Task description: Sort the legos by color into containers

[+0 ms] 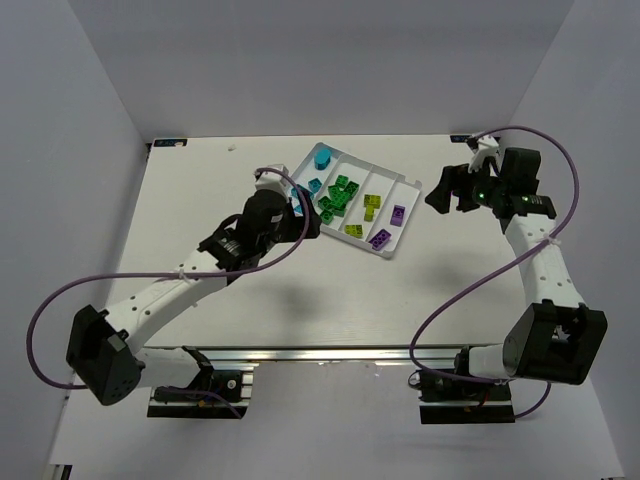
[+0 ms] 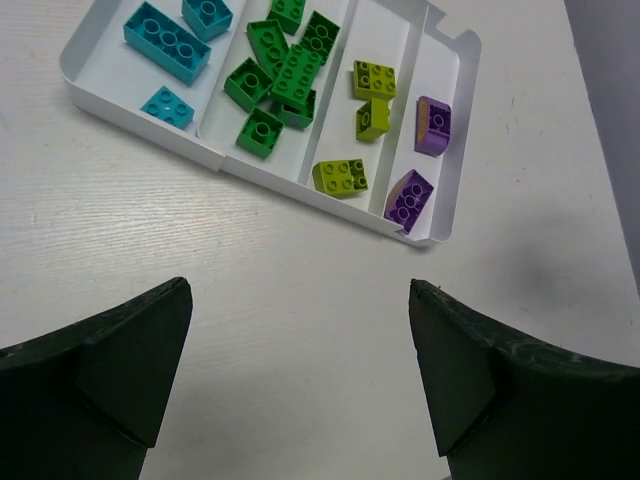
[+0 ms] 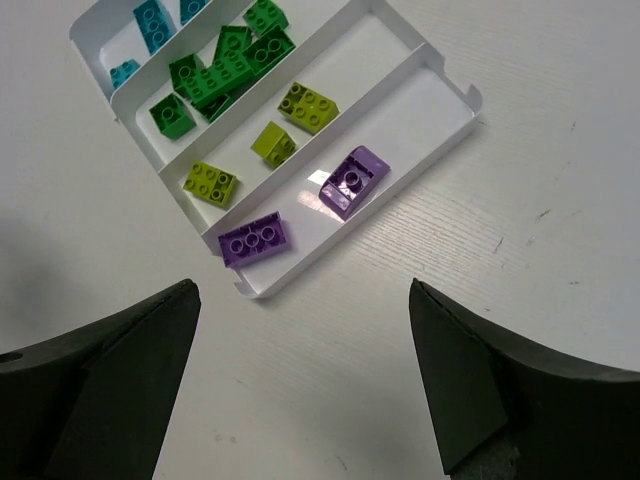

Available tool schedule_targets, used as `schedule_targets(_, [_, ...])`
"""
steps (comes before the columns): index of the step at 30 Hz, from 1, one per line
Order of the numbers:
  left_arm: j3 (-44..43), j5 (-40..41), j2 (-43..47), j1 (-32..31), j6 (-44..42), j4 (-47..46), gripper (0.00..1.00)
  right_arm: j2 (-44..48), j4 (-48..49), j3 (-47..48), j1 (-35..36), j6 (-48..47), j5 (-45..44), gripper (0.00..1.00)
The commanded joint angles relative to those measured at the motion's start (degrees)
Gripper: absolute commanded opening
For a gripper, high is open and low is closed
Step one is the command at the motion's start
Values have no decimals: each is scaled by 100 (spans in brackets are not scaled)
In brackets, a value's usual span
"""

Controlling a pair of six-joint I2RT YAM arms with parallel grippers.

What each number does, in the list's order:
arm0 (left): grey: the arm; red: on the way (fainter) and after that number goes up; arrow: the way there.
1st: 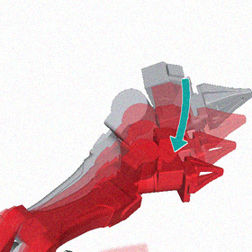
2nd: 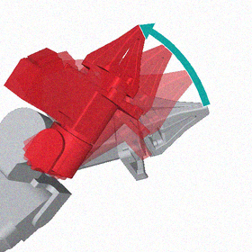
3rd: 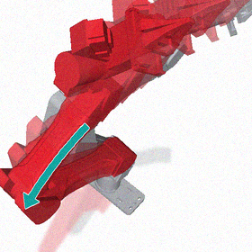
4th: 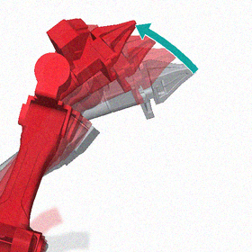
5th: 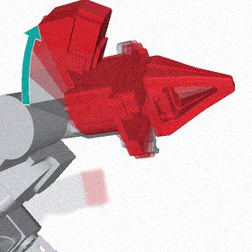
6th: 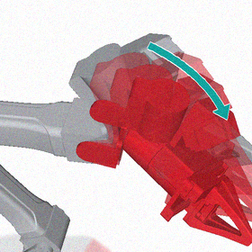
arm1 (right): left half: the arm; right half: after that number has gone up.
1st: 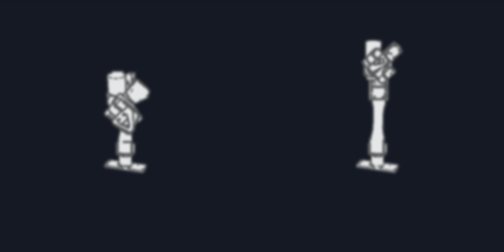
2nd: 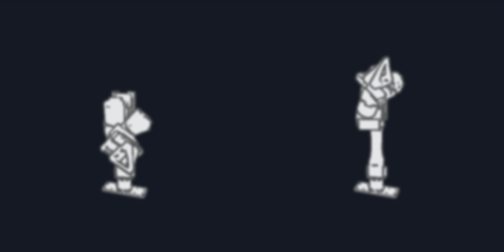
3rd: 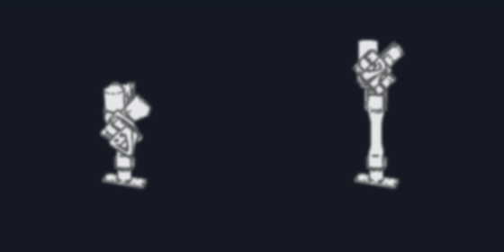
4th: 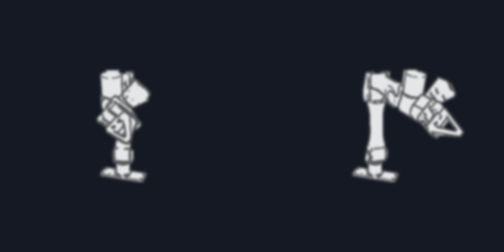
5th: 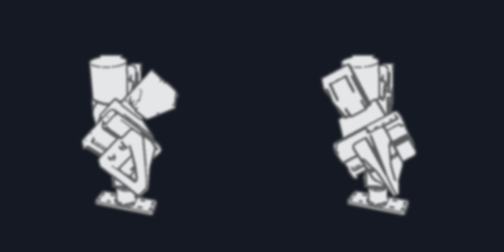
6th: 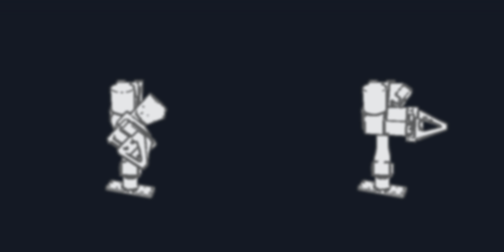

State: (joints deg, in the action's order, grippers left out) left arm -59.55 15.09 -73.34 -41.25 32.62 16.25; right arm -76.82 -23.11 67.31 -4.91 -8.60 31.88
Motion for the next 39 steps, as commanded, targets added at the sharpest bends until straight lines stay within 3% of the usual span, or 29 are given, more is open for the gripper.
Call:
schedule_targets(1, [180,328,460,38,183,-25,98,-122,-79,423,-37,446,-383,89])
schedule_targets(15, [673,-217,813,47,552,-307,98,-1546,-791,1504,-37,632,-885,90])
schedule_targets(29, [927,-859,242,4,904,-509,98,-3576,-2250,4227,-10,-150,-1500,89])
schedule_targets(39, [506,-1017,-250,-137,895,-377,98,-3999,-2136,4256,253,-283,-1930,90])
